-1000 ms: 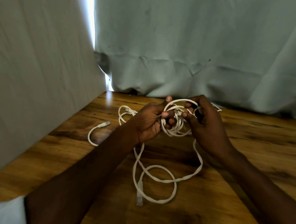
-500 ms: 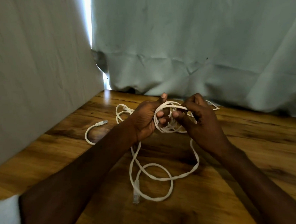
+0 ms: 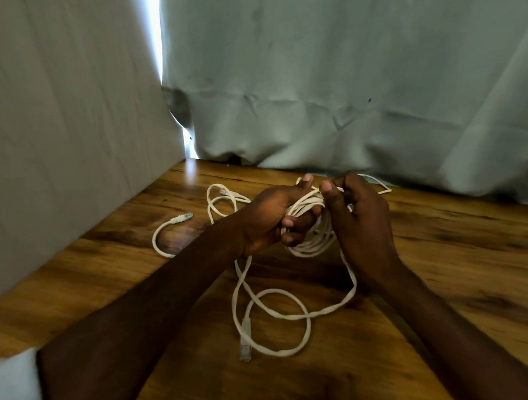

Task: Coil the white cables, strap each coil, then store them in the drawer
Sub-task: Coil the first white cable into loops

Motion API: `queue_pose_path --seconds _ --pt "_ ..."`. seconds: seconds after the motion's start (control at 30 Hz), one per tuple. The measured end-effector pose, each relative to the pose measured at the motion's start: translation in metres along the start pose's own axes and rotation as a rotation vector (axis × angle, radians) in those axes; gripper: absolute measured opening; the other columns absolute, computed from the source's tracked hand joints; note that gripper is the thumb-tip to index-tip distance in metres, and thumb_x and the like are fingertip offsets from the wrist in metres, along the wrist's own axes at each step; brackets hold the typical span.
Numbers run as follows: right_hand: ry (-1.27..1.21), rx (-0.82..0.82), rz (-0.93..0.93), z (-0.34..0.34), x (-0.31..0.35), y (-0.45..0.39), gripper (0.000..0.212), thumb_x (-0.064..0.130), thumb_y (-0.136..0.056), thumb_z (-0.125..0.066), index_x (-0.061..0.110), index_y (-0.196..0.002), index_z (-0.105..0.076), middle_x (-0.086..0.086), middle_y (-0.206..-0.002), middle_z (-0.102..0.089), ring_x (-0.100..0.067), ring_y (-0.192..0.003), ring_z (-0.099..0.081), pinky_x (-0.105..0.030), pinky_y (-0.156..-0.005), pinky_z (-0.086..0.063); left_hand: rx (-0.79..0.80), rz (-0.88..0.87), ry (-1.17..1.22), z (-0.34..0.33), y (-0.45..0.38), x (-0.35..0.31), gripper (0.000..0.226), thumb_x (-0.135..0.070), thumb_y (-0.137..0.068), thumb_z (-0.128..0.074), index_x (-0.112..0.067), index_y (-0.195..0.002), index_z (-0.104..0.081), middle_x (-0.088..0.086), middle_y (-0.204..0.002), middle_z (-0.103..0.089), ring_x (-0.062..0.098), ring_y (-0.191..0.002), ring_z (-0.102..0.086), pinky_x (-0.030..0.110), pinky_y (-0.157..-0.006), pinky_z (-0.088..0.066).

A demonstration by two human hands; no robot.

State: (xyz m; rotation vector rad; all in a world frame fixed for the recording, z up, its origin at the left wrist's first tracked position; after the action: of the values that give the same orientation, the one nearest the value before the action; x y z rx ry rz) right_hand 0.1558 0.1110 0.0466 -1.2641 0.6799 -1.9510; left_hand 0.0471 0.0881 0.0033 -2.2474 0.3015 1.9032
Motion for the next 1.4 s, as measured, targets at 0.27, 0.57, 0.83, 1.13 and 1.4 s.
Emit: queue_pose_path --seconds 0.27,0.57,0.83,1.13,1.4 --pt "-0.447 -0.098 -0.44 0.0 -0.043 0.005 0.036 0.041 -0.102 -0.061 0.007 -0.09 -0.066 -0.017 -0.087 -0.074 -0.045 -0.081 -0.072 -0.06 -0.07 -0.062 0.048 -0.054 0.153 0.0 0.0 -0.009 0.039 -0.037 -0.107 -0.035 -0.008 -0.087 -0.052 -0.005 -0.045 -0.029 0.01 -0.038 -0.031 0.019 -0.041 -0.035" --pt "-0.83 0.267 -0.662 -0.042 -0.03 0.012 0.043 0.041 -0.108 -0.043 0.013 -0.13 -0.067 -0.015 -0.12 -0.075 -0.036 -0.111 -0.072 -0.054 -0.091 -0.058 0.061 -0.151 0.324 0.013 -0.001 -0.018 0.031 -0.031 -0.106 -0.036 -0.013 -0.084 -0.05 -0.008 -0.045 -0.032 0.01 -0.04 -0.034 0.024 -0.05 -0.026" --pt "-0.977 0.171 -0.587 -0.047 -0.034 0.006 0.065 0.051 -0.1 -0.053 -0.01 -0.119 -0.062 -0.051 -0.11 -0.057 -0.051 -0.095 -0.063 -0.031 -0.062 -0.057 0.106 -0.129 0.324 -0.001 0.002 -0.016 0.038 -0.032 -0.107 -0.031 -0.007 -0.088 -0.05 0.007 -0.053 -0.041 0.028 -0.081 -0.06 0.033 -0.084 -0.052" --pt "-0.487 0.075 -0.229 -0.023 -0.035 -0.003 0.043 0.047 -0.108 -0.045 0.011 -0.092 -0.061 -0.022 -0.081 -0.065 -0.053 -0.075 -0.064 -0.038 -0.056 -0.048 -0.045 -0.15 0.167 -0.003 -0.004 -0.017 0.05 -0.043 -0.107 -0.041 0.002 -0.104 -0.062 0.014 -0.09 -0.053 0.012 -0.056 -0.055 0.033 -0.073 -0.058" --pt "-0.824 0.11 -0.399 -0.032 -0.034 -0.001 0.051 0.035 -0.104 -0.055 -0.016 -0.106 -0.061 -0.034 -0.09 -0.065 -0.031 -0.072 -0.063 -0.039 -0.07 -0.054 -0.239 -0.366 0.201 0.019 -0.002 -0.028 0.003 -0.006 -0.103 -0.051 -0.006 -0.103 -0.054 0.006 -0.066 -0.053 0.011 -0.054 -0.055 0.026 -0.053 -0.051"
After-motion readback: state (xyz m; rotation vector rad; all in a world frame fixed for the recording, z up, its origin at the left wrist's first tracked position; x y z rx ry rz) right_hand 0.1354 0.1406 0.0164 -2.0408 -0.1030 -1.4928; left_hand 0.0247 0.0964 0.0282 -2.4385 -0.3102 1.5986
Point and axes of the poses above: each hand's wrist, its own y-axis away from the middle knuckle, its own z-axis out of the back of the hand, x = y × z, the point moved 9 cm from there along -y, towards the middle knuckle
